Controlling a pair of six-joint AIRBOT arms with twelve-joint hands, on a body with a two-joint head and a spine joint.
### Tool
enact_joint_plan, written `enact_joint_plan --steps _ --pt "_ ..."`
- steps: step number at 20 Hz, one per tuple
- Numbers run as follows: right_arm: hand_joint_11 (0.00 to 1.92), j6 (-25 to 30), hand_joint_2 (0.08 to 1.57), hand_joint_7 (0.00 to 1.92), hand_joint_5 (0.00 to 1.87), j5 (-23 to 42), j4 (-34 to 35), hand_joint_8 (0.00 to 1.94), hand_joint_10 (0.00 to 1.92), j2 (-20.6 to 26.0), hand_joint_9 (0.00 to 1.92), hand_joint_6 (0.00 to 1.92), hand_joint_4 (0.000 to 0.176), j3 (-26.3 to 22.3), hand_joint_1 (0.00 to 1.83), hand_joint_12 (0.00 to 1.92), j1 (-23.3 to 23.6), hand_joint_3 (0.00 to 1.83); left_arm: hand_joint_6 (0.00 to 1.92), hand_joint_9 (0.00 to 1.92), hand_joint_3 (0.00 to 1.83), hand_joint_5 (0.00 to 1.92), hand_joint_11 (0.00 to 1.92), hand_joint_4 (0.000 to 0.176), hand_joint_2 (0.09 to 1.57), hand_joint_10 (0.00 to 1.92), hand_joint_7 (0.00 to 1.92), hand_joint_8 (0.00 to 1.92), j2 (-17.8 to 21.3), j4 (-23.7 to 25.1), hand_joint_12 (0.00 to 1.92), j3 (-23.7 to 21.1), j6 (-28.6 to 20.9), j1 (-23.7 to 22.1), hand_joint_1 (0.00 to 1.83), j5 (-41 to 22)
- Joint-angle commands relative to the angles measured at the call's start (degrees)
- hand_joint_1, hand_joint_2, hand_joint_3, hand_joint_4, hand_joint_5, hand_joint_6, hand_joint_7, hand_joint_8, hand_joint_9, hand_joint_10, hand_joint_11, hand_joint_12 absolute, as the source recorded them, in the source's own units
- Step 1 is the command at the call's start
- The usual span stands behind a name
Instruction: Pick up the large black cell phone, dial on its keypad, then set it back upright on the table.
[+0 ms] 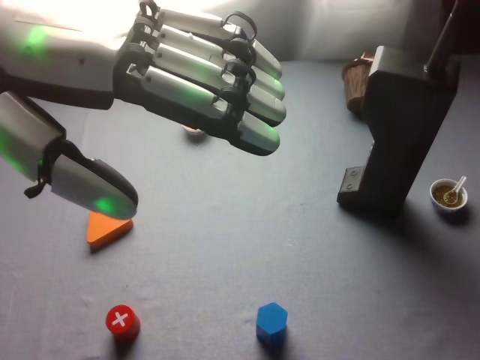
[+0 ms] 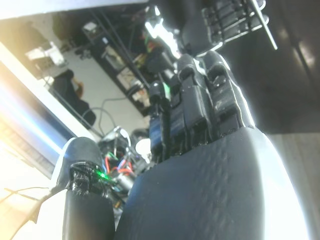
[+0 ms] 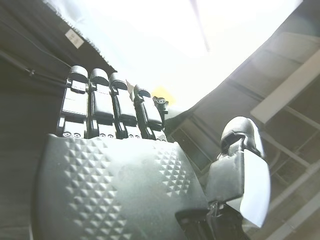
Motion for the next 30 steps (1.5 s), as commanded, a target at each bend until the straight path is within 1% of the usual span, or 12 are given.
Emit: enact_joint_plan --steps 1,2,3,4,10,11,13,18,21,24,27,30 --pt "0.0 0.5 0.91 0.0 0.0 7.1 -0.3 0.0 0.0 1.0 0.0 0.0 0.0 -0.1 0.0 0.26 0.1 0.02 0.0 0.16 0.01 0.2 0.0 0.023 1.26 0.01 0.17 0.0 0.2 -6.0 0.35 0.0 0.0 -1.7 0.08 -1.9" --pt "0.0 0.5 0.91 0.0 0.0 7.1 0.4 0.0 0.0 1.6 0.0 0.0 0.0 -0.5 0.0 0.26 -0.3 0.01 0.0 0.12 0.0 0.16 0.0 0.021 1.25 0.0 0.13 0.0 0.2 -5.9 0.26 0.0 0.0 -1.7 0.08 -1.9" --pt "0.0 0.6 0.91 0.0 0.0 7.1 0.4 0.0 0.0 1.9 0.0 0.0 0.0 -0.7 0.0 0.32 -0.5 0.01 0.0 0.08 0.0 0.13 0.0 0.009 1.24 0.0 0.09 0.0 0.1 -5.8 0.18 0.0 0.0 -1.7 0.07 -1.8" --pt "0.0 0.6 0.93 0.0 0.0 7.1 0.4 0.0 0.0 2.0 0.0 0.0 0.0 -0.8 0.0 0.27 -0.7 0.01 0.0 0.08 0.0 0.12 0.0 0.0 1.23 0.0 0.09 0.0 0.1 -5.8 0.19 -0.1 0.0 -1.9 0.05 -1.7" --pt "0.0 0.6 0.94 0.0 0.0 6.9 0.7 0.0 0.0 0.7 0.0 0.0 0.0 -0.2 0.0 0.28 -0.9 0.01 0.01 0.09 0.0 0.13 0.0 0.0 1.19 0.0 0.1 0.0 0.1 -5.2 0.22 0.0 -0.2 -2.4 0.0 -2.1" --pt "0.0 0.6 0.93 0.02 0.0 7.0 1.7 0.0 0.0 -0.1 0.02 0.0 0.0 0.7 0.04 0.34 -0.1 0.0 0.01 0.11 0.0 0.13 0.0 0.0 1.19 0.01 0.11 0.01 0.1 -4.7 0.22 0.1 -0.2 -2.9 0.01 -2.1" --pt "0.0 1.1 0.93 0.0 0.0 7.1 2.1 0.0 0.0 -1.6 0.02 0.0 0.0 2.3 0.05 0.25 1.7 0.0 0.0 0.1 0.0 0.14 0.0 0.0 1.19 0.0 0.11 0.0 0.1 -4.3 0.19 0.1 -0.3 -3.3 0.01 -2.2" --pt "0.0 13.2 0.9 0.01 0.0 7.1 2.0 0.0 0.0 -6.3 0.03 0.0 0.0 7.9 0.17 0.15 3.3 0.0 0.0 0.1 0.0 0.12 0.0 0.0 1.19 0.0 0.1 0.0 0.1 -4.0 0.18 0.1 -0.8 -3.8 0.0 -2.2" --pt "0.0 14.2 0.89 0.0 0.0 7.1 -0.3 0.0 0.0 -10.6 0.01 0.0 0.0 10.5 0.21 0.15 4.8 0.0 0.0 0.12 0.0 0.14 0.0 0.0 1.2 0.0 0.13 0.0 0.1 -3.9 0.28 -0.4 -1.3 -3.9 0.01 -2.1" --pt "0.0 15.3 0.9 0.0 0.0 7.1 -0.9 0.0 0.0 -13.8 0.0 0.0 0.0 13.2 0.3 0.09 6.4 0.0 0.0 0.1 0.0 0.14 0.0 0.0 1.19 0.0 0.12 0.0 0.1 -1.9 0.23 -0.9 -1.0 -3.9 0.03 -0.7" --pt "0.0 15.7 0.89 0.0 0.0 7.0 -0.8 0.0 0.0 -15.9 0.0 0.0 0.0 15.6 0.43 0.17 7.6 0.0 0.0 0.11 0.0 0.15 0.0 0.0 1.2 0.0 0.13 0.0 0.0 -2.0 0.3 -1.2 -1.5 -3.7 0.02 -1.0" --pt "0.0 15.8 0.89 0.0 0.0 6.0 0.1 0.0 0.0 -17.5 0.0 0.0 0.0 17.2 0.56 0.2 9.8 0.0 0.0 0.09 0.0 0.14 0.0 0.0 1.2 0.0 0.13 0.0 0.0 -1.8 0.24 -1.9 -1.6 -3.1 0.02 -0.9"
